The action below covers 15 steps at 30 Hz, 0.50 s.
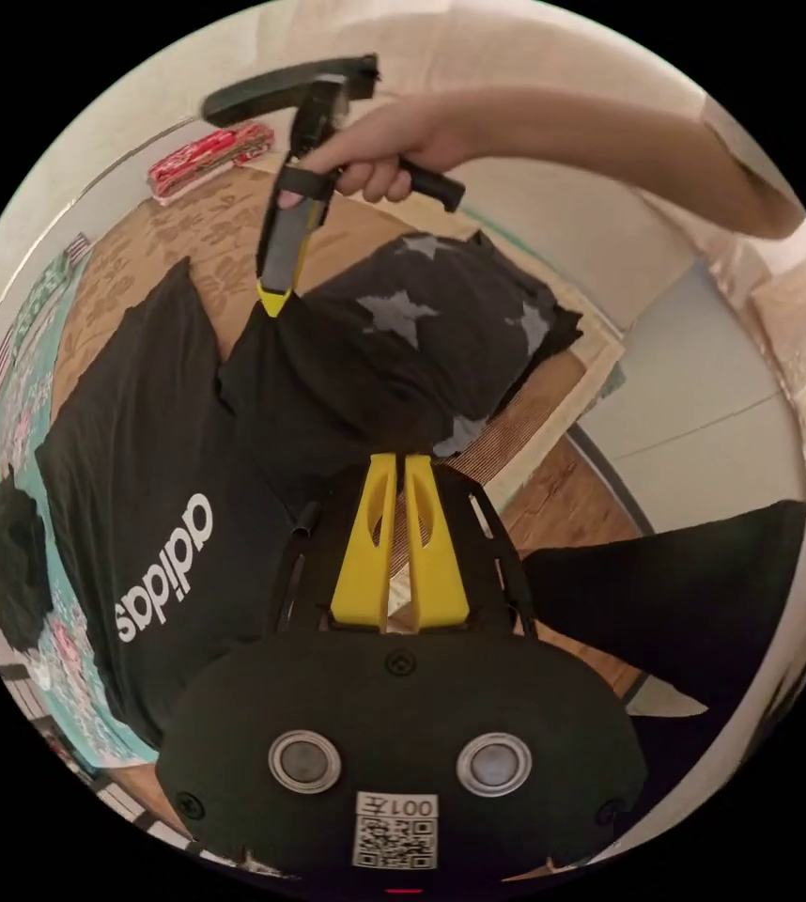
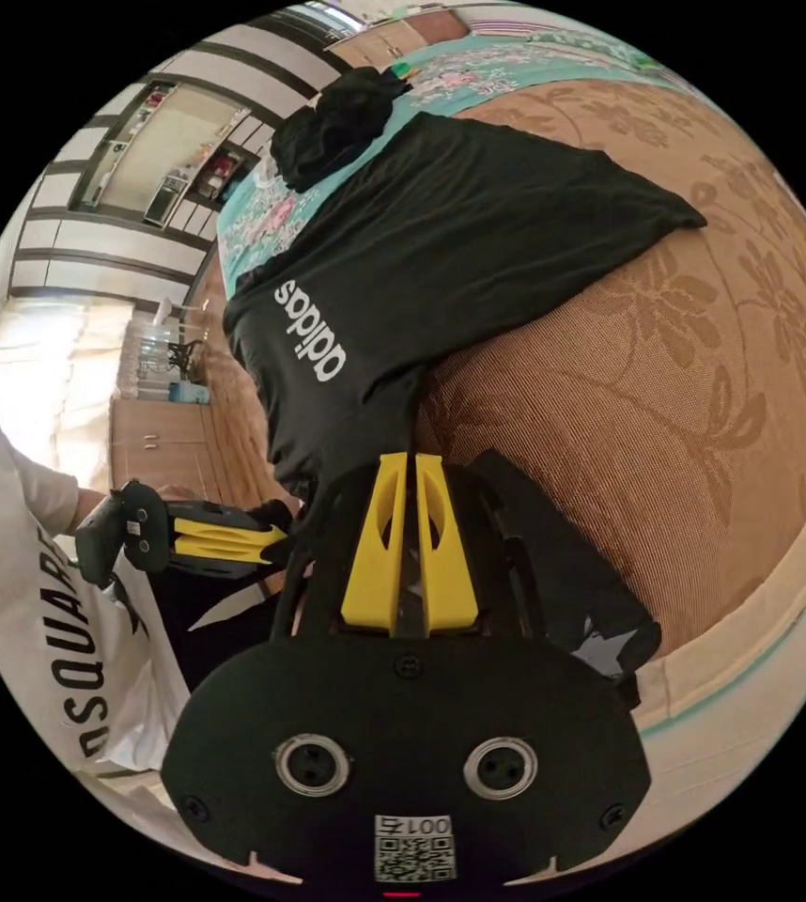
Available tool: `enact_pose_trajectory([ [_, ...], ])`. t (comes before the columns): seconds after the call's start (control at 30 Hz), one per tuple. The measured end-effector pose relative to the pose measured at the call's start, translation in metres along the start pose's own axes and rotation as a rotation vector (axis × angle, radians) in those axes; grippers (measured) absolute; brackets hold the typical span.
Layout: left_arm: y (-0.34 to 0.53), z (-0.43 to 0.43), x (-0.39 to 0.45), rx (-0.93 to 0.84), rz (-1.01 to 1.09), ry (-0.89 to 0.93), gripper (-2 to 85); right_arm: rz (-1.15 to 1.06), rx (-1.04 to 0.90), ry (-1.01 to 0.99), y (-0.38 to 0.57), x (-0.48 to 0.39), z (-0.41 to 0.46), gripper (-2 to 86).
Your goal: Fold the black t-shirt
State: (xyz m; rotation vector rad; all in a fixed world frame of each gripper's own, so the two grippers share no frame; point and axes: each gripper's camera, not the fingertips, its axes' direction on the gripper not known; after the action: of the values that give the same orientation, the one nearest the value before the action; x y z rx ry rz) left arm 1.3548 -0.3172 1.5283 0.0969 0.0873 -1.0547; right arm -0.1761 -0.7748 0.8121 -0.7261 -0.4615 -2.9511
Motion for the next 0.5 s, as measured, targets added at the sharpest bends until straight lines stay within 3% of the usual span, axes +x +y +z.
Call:
enact_pose_trajectory([
  [0.13,0.003,-0.023,-0.016,0.11,-0.124,0.102,-0.8,0.079,0.031,-0.091,-0.009,0.023,-0.027,1.0],
  [0.5,0.019,-0.036,-0.051,0.201,-0.273,0.274,-0.9,0.214,-0.001,-0.053,-0.045,0.039,-0.046,1.4],
])
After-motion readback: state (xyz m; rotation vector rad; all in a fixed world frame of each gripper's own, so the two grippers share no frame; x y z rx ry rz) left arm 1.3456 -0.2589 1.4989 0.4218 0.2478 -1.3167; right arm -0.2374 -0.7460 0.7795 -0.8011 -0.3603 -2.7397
